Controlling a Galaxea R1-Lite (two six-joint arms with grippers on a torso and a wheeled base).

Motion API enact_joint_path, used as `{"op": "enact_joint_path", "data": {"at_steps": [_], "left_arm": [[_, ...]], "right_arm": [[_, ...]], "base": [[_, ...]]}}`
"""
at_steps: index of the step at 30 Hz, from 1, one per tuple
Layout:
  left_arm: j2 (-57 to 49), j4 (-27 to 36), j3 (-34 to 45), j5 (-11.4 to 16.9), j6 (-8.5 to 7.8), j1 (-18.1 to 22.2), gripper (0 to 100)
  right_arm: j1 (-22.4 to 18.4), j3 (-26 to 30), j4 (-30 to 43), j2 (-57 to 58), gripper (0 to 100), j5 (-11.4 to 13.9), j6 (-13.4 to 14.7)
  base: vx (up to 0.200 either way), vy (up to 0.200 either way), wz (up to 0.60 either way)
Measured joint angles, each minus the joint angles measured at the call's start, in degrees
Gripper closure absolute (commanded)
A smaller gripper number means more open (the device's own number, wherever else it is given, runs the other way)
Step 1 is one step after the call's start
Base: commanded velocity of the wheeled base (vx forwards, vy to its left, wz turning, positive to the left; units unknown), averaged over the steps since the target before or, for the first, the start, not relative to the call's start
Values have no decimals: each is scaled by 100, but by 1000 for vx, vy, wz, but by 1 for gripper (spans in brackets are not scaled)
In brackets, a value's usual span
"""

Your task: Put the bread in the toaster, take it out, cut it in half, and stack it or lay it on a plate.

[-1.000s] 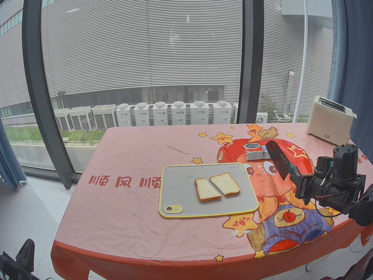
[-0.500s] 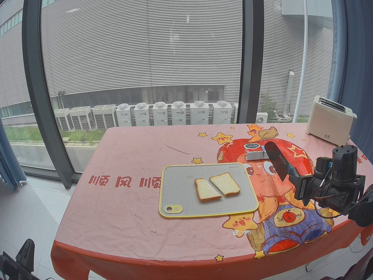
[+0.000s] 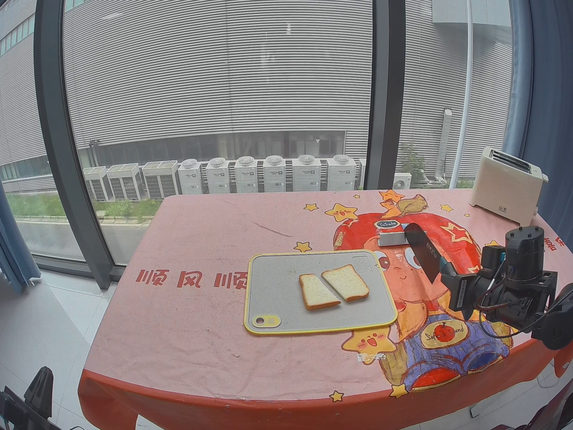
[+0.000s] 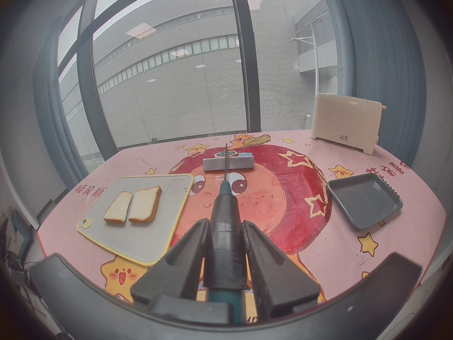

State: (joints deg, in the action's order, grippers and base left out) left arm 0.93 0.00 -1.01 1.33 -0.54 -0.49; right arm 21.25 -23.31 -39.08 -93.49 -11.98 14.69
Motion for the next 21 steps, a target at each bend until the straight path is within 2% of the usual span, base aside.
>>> {"op": "enact_joint_path", "data": {"at_steps": [21], "left_arm": [[0,0,0,0,0,5,100]], "right_arm": [[-2,-11,-2,-113,100,-2,15]], "base": [[0,0,0]]}}
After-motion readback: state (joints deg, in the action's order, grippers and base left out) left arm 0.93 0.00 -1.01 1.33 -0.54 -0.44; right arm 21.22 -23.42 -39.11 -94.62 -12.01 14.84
